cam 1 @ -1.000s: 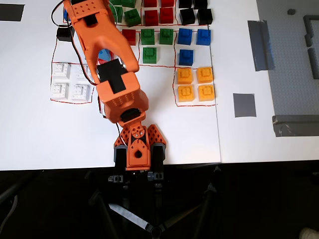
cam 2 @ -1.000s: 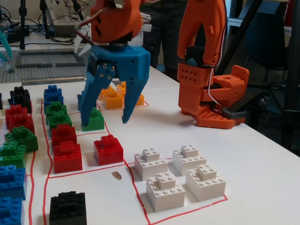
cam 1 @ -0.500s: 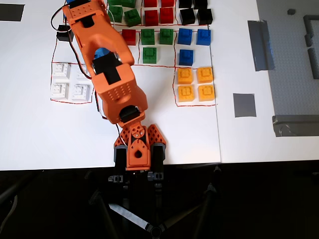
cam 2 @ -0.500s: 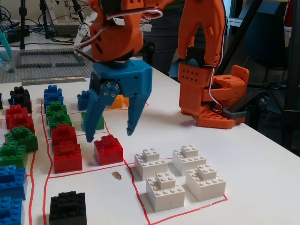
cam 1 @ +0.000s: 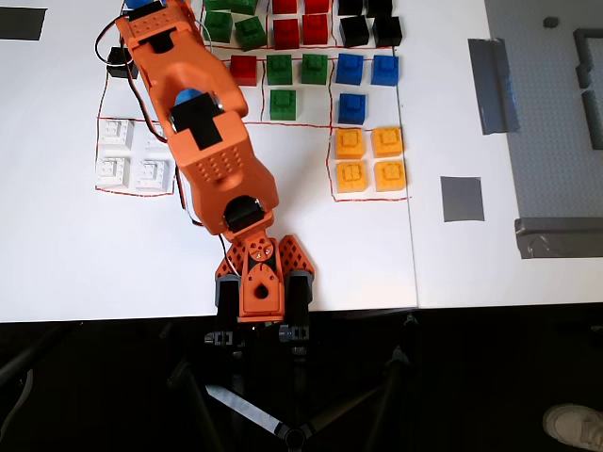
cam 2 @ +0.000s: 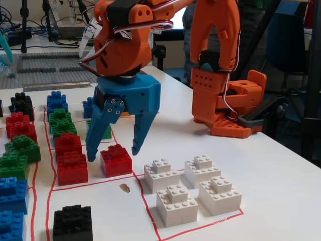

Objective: Grab the block and put it in the grey marker

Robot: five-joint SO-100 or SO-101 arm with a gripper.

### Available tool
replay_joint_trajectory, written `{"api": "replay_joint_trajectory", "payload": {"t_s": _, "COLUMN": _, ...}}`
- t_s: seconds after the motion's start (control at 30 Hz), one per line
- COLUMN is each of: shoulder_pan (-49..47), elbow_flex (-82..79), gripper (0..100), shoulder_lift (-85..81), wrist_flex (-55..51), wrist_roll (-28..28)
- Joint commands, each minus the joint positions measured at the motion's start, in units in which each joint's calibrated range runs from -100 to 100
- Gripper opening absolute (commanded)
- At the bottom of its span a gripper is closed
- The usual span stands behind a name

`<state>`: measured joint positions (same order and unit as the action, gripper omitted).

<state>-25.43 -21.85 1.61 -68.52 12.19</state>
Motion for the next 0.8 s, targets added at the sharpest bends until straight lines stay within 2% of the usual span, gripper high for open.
{"api": "replay_joint_trajectory", "payload": {"t_s": 0.0, "shoulder_pan": -1.19, "elbow_flex": 3.56, "gripper": 27, "shoulder_lift": -2.04, "wrist_flex": 1.33, "wrist_roll": 0.49}}
{"api": "replay_joint_trajectory", "payload": {"t_s": 0.27, "shoulder_pan": -1.27, "elbow_flex": 1.93, "gripper": 23, "shoulder_lift": -1.44, "wrist_flex": 3.45, "wrist_roll": 0.49}}
{"api": "replay_joint_trajectory", "payload": {"t_s": 0.5, "shoulder_pan": -0.94, "elbow_flex": 1.65, "gripper": 11, "shoulder_lift": -1.27, "wrist_flex": 4.34, "wrist_roll": 0.44}}
{"api": "replay_joint_trajectory", "payload": {"t_s": 0.63, "shoulder_pan": -0.69, "elbow_flex": 1.56, "gripper": 0, "shoulder_lift": -1.09, "wrist_flex": 4.34, "wrist_roll": 0.1}}
{"api": "replay_joint_trajectory", "payload": {"t_s": 0.77, "shoulder_pan": -0.28, "elbow_flex": -0.07, "gripper": 0, "shoulder_lift": -3.25, "wrist_flex": 4.18, "wrist_roll": -0.49}}
